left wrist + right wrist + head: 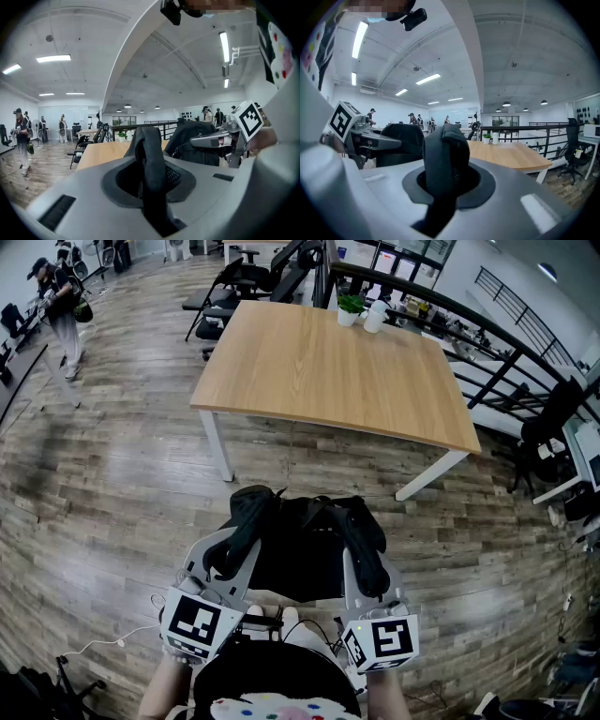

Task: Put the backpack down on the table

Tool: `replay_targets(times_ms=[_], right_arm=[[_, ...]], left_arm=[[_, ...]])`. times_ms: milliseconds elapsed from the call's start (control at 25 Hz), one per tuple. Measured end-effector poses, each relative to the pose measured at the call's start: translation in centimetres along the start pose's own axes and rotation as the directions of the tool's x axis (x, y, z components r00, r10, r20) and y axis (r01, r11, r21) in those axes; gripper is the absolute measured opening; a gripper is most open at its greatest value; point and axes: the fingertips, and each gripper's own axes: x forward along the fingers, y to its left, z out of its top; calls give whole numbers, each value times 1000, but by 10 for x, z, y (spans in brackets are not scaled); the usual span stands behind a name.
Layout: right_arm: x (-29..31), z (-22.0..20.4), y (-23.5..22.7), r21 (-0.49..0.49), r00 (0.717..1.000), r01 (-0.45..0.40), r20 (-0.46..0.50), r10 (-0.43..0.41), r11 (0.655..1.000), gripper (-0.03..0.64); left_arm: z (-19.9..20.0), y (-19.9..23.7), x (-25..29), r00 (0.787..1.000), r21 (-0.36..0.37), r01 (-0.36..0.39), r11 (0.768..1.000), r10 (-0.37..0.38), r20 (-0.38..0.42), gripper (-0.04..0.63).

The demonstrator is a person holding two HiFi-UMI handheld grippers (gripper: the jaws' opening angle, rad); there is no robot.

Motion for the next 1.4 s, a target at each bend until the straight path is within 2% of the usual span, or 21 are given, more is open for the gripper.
replay_targets(times_ms=[240, 840, 1200, 1400], right_arm=[[3, -4, 0, 35, 1000, 6, -7, -6, 999, 58], [0, -7, -4, 45, 1000, 7, -16, -6, 999, 58], [-2, -7, -16, 54, 1000, -26, -6, 26, 998, 58], [-8, -6, -22, 49, 999, -54, 0, 54, 997, 58]], left_arm=[[0, 3, 0, 1000, 15, 6, 1000, -6, -9, 63], [2, 0, 2, 1000, 12, 3, 1000, -3, -6, 63], [3, -9, 8, 999, 33, -31, 999, 32, -11, 63], [9, -20, 7, 998, 20, -56, 998, 56, 4, 63]])
